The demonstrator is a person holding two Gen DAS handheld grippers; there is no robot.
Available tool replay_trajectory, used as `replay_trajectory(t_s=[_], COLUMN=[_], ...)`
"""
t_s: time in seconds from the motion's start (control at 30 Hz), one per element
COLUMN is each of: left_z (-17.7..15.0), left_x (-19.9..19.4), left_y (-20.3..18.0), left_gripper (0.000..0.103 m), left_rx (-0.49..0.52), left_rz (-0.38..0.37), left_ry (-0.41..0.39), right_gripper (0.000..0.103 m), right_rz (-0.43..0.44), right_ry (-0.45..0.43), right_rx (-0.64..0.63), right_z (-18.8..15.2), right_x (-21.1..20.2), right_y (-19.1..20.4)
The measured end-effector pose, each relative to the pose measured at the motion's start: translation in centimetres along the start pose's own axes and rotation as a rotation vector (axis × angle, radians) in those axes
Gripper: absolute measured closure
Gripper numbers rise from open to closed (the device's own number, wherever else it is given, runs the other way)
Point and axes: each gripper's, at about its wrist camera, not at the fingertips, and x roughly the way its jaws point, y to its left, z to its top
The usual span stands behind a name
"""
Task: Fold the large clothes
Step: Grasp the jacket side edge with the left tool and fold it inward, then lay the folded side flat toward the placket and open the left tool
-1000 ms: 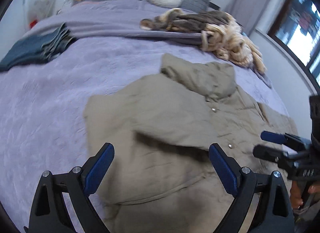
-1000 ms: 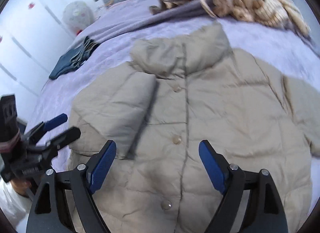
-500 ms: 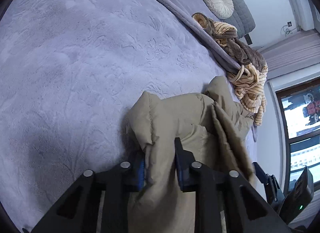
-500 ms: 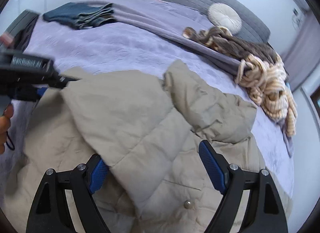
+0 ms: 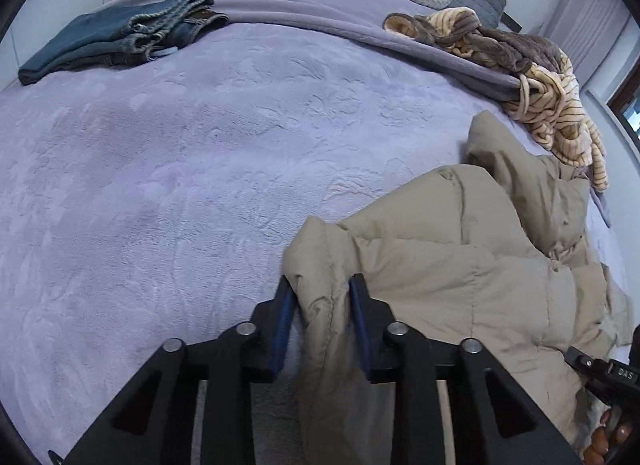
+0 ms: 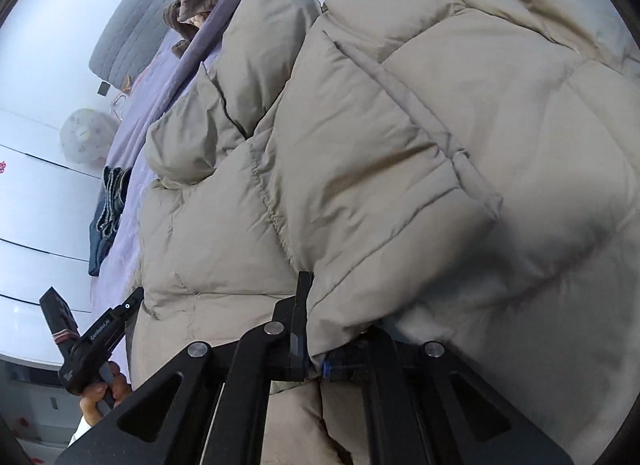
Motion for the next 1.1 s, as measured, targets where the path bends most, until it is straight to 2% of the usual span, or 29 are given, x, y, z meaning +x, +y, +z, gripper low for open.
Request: replay_trajectory(t_s=[0.03,0.1,0.17,0.27,0.33,0.43,0.53,0.57,0.6,0.67,0.7,0.8,0.87,1.0,1.1], left_z=[0.2,0.6,0.5,-0.6,-2.3,-5.0,-7.5,-8.0,-8.5,-9.0,-9.1,-9.0,-8.8,-8.5,-8.3], left_x=[-0.8,-2.6,-4.8,-7.9,-9.0,-8.1,-5.1,-4.3,-3.7,-3.0,-2.9,-2.9,-3.2,-4.9,-6.8], left_y=[0.3,0.9,1.6,1.6,0.6,-2.1,-3.3,-3.1,-2.7,-1.9,-1.6,-1.7,-1.8,-1.9,-2.3], left_gripper=[0.046,0.046,0.046,0.046,0.046,0.046,0.046,0.046,0.046,0.046,0.046,0.046,0.046,0.046,0.046], left_rx=[-0.004,-0.001,0.004,0.031,0.064,0.133,0.154,0.147,0.132,0.102,0.091,0.104,0.100,0.081,0.091], left_rz=[0.043,0.063,0.044,-0.012,-0.069,-0.074,0.010,0.025,0.026,0.014,0.009,0.014,0.022,0.054,0.067], left_ry=[-0.017,-0.053,-0.075,-0.085,-0.064,-0.024,0.030,0.037,0.039,0.044,0.046,0.052,0.050,0.053,0.049], right_gripper=[0.094,0.084,0.082,0.083,0.083,0.083,0.083,0.084,0.092,0.102,0.103,0.103,0.103,0.103,0.093], right_rz=[-0.003,-0.023,-0.056,-0.135,-0.140,-0.128,-0.206,-0.244,-0.264,-0.230,-0.209,-0.195,-0.218,-0.205,-0.215], right_ry=[0.021,0.037,0.004,-0.125,-0.178,-0.135,-0.082,-0.062,-0.041,-0.033,-0.037,-0.033,-0.043,-0.037,-0.029], right_rx=[0.001,-0.011,-0.037,-0.107,-0.168,-0.301,-0.424,-0.419,-0.396,-0.359,-0.347,-0.319,-0.301,-0.214,-0.152], right_z=[-0.2,-0.5,-0.6,-0.4,0.5,1.5,2.2,2.5,2.8,2.9,2.9,2.8,2.8,2.8,2.4], right_x=[-0.3,-1.9,-4.2,-7.8,-8.7,-6.8,-3.1,-1.9,-0.9,-0.1,-0.4,-1.5,-2.6,-4.9,-6.8], right_y=[-0.1,-0.5,-0.7,-0.4,0.5,2.7,3.7,3.1,2.0,0.0,-0.6,-1.6,-2.0,-3.5,-4.3])
